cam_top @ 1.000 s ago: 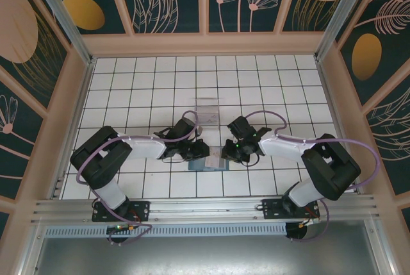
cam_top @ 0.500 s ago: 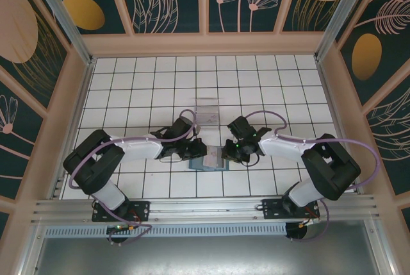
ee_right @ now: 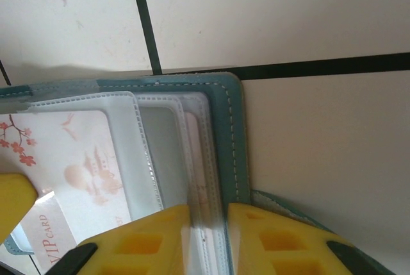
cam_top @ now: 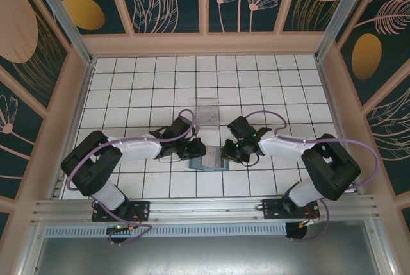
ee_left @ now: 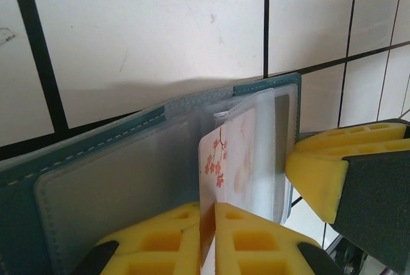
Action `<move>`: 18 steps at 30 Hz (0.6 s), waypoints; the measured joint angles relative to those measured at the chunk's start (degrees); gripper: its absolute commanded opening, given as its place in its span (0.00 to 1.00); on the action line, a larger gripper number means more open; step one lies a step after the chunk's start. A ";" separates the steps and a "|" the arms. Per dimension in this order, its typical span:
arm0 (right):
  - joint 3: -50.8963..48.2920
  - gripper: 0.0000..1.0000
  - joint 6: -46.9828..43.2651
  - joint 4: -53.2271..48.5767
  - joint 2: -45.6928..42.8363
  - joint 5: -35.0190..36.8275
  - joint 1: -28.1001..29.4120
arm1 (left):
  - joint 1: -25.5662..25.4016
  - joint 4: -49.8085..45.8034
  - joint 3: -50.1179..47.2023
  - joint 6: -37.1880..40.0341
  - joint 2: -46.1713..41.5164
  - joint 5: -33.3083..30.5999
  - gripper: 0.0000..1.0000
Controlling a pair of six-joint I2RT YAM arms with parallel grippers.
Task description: Take the credit cards out of the card holder
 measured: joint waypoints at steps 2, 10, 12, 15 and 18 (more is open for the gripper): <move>0.50 0.35 0.00 -0.61 0.00 0.28 0.15 | 0.07 0.61 0.00 0.04 0.52 0.92 0.14; 2.08 0.51 -0.22 -2.75 0.20 1.53 0.46 | 0.22 2.82 0.17 0.50 3.08 4.52 0.14; 2.54 0.52 -0.26 -3.10 0.57 1.79 0.72 | 0.26 3.02 0.33 0.66 3.56 4.87 0.15; 3.21 0.52 -0.26 -3.85 1.14 2.38 1.03 | 0.31 3.15 0.63 0.94 4.39 5.55 0.15; 3.89 0.49 -0.28 -4.72 1.75 2.95 1.33 | 0.31 3.23 0.68 0.98 4.68 5.73 0.15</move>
